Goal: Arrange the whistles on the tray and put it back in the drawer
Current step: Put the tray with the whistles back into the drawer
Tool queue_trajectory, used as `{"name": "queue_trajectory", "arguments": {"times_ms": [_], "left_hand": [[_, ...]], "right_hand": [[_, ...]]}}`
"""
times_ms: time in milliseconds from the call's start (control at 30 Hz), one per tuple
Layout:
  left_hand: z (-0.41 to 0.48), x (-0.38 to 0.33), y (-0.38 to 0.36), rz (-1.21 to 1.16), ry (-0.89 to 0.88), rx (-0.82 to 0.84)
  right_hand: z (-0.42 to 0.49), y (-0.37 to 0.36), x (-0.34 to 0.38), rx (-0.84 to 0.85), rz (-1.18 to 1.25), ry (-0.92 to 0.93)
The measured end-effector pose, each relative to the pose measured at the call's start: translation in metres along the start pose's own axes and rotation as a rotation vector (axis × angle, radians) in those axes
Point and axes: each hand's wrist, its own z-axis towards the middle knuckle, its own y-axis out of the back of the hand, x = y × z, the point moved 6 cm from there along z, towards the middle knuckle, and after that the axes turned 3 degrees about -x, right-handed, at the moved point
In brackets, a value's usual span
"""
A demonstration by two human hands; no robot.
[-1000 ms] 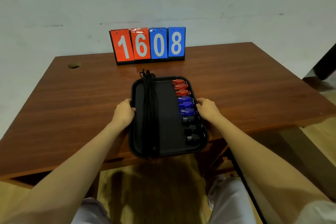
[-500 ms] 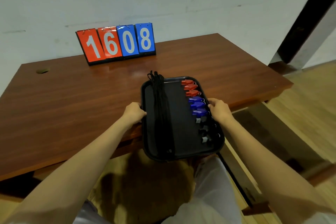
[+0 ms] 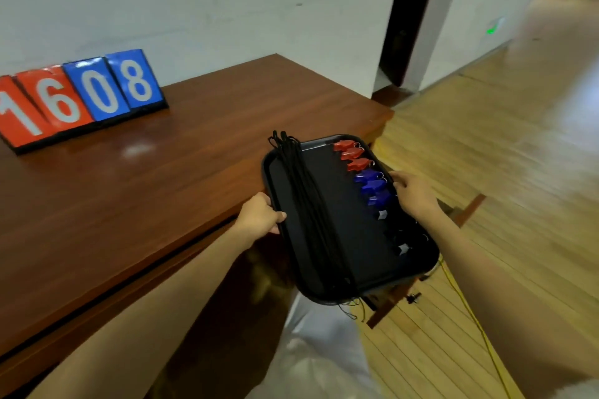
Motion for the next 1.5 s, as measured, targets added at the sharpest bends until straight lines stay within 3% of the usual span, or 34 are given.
{"name": "queue_trajectory", "arguments": {"times_ms": [167, 333, 567, 1033, 1233, 1500], "left_hand": [[-0.007, -0.011, -0.064, 0.053, -0.058, 0.107], [-0.020, -0.020, -0.114, -0.049, -0.089, 0.187], [-0.027, -0.012, -0.160, -0.138, 0.007, 0.269], [0.026, 0.001, -0.170, -0.170, 0.154, 0.256], [0.042, 0.005, -0.176, -0.254, 0.345, 0.242], [0.070, 0.010, -0.175, -0.208, 0.348, 0.203]], "right_hand": [[-0.012, 0.035, -0.060, -0.077, -0.005, -0.071], [-0.013, 0.057, -0.110, -0.128, 0.030, -0.163], [-0.012, 0.063, -0.145, -0.106, -0.062, -0.250], [0.051, 0.018, -0.145, 0.006, -0.143, -0.251], [0.082, 0.002, -0.141, 0.053, -0.176, -0.253], [0.115, -0.020, -0.133, 0.084, -0.232, -0.192]]}}
